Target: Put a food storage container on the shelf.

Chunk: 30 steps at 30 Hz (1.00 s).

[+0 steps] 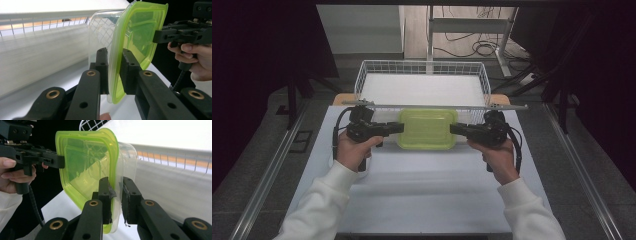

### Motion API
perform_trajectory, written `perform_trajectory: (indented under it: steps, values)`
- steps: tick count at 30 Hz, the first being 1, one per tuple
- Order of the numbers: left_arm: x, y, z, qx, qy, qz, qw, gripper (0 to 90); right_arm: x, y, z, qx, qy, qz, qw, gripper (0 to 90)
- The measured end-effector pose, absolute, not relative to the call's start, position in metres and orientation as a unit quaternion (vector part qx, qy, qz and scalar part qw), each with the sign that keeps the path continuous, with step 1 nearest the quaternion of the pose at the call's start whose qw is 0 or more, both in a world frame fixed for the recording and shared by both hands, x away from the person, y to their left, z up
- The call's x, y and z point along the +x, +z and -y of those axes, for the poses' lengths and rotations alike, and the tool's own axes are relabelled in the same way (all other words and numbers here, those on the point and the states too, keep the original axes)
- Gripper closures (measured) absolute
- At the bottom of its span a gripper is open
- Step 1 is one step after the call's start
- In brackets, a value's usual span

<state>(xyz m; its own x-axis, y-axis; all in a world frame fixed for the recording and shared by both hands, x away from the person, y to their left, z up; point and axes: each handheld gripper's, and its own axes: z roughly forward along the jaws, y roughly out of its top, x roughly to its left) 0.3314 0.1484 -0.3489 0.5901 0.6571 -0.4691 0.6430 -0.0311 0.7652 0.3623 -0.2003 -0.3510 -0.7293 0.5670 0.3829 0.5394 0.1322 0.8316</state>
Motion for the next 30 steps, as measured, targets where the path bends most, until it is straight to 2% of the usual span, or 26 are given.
perform_trajectory:
  steps: [14, 30]
  values:
    - [0.361, -0.326, -0.157, 0.718, 0.012, -0.442, 0.537, 78.5, 0.391, -0.327, 0.193, 0.363, 0.555, -0.749, 0.018, 78.1]
    - [0.38, -0.321, -0.162, 0.715, 0.006, -0.438, 0.544, 78.4, 0.407, -0.321, 0.19, 0.368, 0.562, -0.74, 0.017, 78.2]
